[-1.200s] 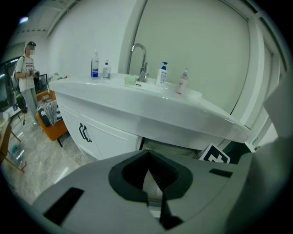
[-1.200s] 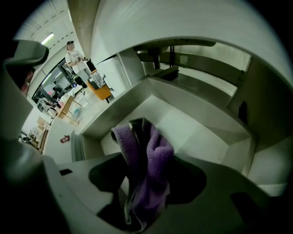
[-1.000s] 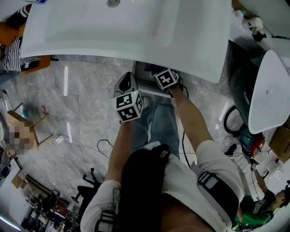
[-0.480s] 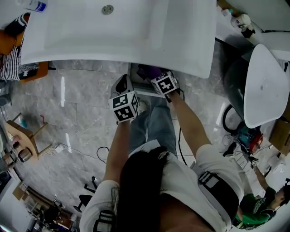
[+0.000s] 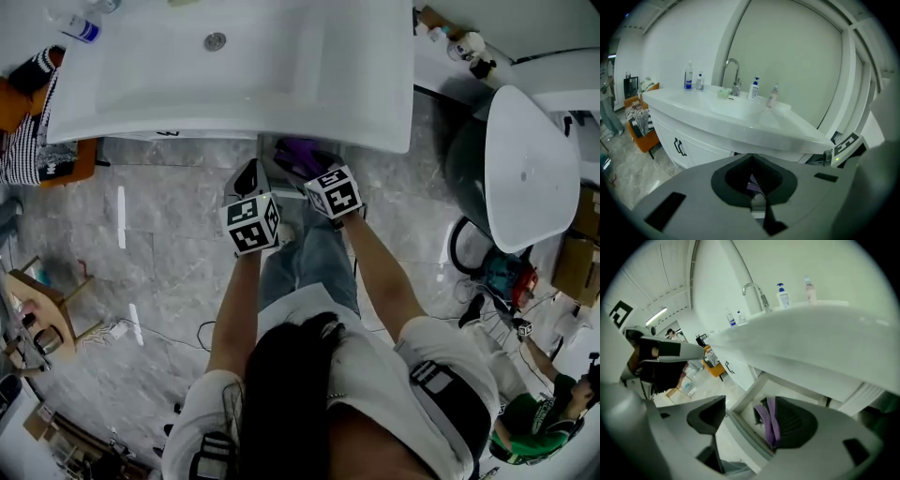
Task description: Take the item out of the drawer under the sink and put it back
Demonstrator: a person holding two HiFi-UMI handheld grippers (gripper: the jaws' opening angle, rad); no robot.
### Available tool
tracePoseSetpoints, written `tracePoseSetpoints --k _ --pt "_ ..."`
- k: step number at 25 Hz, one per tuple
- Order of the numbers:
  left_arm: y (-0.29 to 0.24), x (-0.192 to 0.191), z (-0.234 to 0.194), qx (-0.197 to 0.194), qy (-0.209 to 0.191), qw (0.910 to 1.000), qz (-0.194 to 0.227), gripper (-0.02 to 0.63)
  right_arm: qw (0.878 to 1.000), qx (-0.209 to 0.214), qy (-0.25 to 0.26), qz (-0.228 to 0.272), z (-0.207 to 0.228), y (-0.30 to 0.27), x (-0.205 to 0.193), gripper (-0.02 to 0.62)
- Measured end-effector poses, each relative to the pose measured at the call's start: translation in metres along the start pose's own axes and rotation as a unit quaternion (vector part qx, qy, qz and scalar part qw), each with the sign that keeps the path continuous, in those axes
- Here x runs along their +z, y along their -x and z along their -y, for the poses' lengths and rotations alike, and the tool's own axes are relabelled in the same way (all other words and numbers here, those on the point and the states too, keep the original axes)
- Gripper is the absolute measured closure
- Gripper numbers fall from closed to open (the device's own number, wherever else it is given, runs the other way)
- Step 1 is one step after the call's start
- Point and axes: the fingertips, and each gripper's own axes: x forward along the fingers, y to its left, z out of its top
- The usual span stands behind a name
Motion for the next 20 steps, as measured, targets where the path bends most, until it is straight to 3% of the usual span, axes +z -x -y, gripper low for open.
tracePoseSetpoints --k 10,20 --pt "0.035 0.013 0.001 -0.036 -0.011 0.9990 0.026 0.601 0.991 -0.041 -0.048 0.114 -0.025 0.060 0.048 0.270" --pt "0.070 0.032 0.028 -0.082 -0.019 0.9939 0.071 0.601 0.978 -0.078 -0.029 0.192 -0.051 0.118 0.080 0.393"
